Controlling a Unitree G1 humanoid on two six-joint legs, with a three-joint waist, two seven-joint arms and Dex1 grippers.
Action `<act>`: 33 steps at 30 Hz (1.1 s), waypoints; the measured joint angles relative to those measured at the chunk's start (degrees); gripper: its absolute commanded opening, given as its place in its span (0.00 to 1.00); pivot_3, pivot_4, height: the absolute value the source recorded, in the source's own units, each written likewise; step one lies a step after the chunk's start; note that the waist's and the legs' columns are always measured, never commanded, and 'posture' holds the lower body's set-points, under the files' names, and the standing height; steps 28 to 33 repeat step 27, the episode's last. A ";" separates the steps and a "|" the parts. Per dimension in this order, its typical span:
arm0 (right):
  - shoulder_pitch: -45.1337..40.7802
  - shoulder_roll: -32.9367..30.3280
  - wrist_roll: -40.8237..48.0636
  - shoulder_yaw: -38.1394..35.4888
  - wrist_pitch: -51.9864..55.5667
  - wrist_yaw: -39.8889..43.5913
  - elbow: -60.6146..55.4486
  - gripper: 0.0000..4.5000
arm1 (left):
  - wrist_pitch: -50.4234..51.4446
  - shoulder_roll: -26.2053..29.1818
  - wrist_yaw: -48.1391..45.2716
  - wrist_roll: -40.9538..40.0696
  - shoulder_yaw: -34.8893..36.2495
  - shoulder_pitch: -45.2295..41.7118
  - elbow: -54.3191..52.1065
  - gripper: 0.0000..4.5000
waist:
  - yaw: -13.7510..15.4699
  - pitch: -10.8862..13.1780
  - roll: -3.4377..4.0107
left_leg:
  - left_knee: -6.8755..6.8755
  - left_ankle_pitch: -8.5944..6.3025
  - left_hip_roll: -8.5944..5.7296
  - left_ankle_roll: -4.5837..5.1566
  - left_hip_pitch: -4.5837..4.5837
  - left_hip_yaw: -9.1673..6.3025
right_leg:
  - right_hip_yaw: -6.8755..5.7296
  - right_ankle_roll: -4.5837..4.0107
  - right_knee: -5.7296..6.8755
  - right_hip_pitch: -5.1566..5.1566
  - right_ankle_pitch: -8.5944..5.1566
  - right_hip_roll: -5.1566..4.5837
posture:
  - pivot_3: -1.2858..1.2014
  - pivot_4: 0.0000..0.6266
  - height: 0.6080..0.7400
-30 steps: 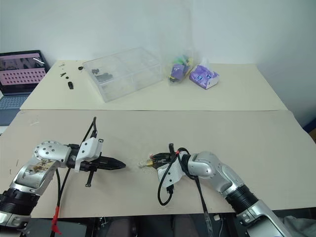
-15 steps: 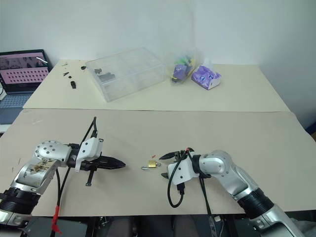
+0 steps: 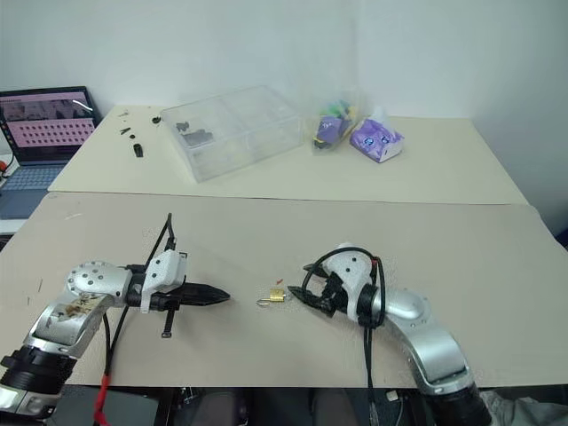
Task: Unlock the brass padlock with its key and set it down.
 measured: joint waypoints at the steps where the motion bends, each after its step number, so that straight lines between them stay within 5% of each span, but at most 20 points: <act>1: 0.33 0.21 -0.04 0.07 0.28 -0.70 -0.53 0.69 | 0.03 0.00 0.27 -0.24 0.21 0.25 -0.21 0.00 | -0.01 0.00 0.00 | 0.00 0.00 0.00 0.00 0.01 0.01 | 0.00 0.02 -0.01 0.01 0.00 -0.01 | 0.52 0.24 1.00; 8: 2.20 5.49 -4.82 -1.28 1.22 -13.98 -1.36 0.69 | 7.00 -7.40 15.76 -1.82 7.48 3.57 -2.18 0.00 | -0.08 -0.01 0.02 | 0.00 0.00 0.01 0.00 0.04 0.01 | 0.00 0.09 0.00 0.01 0.04 -0.03 | 0.52 0.24 1.00; 12: 0.36 9.58 -17.01 -6.78 0.96 -32.82 3.12 0.69 | 12.93 -21.35 41.03 -1.27 16.54 2.66 -2.19 0.00 | 0.24 -0.03 -0.02 | 0.00 0.01 -0.08 -0.01 -0.03 -0.05 | 0.00 0.62 -0.07 0.02 0.41 -0.06 | 0.52 0.24 1.00; 19: -1.20 8.45 -24.31 -15.18 -3.94 -43.74 12.67 0.69 | 7.90 -28.82 69.66 3.51 28.98 -6.50 7.46 0.00 | -0.33 -0.05 -0.02 | 0.00 0.02 -0.13 -0.01 0.02 -0.08 | 0.05 0.50 -0.17 0.11 0.52 0.00 | 0.52 0.24 1.00; 27: -1.24 6.36 -23.60 -15.91 -13.29 -38.95 21.27 0.69 | -1.99 -25.52 70.93 5.14 31.15 -8.06 24.41 0.00 | -0.65 -0.05 -0.03 | 0.00 0.01 -0.12 -0.01 -0.01 -0.07 | 0.04 0.44 -0.27 0.13 0.58 0.01 | 0.52 0.24 1.00; 33: -1.24 6.36 -23.60 -15.91 -13.29 -38.95 21.27 0.69 | -1.99 -25.52 70.93 5.14 31.15 -8.06 24.41 0.00 | -0.65 -0.05 -0.03 | 0.00 0.01 -0.12 -0.01 -0.01 -0.07 | 0.04 0.44 -0.27 0.13 0.58 0.01 | 0.52 0.24 1.00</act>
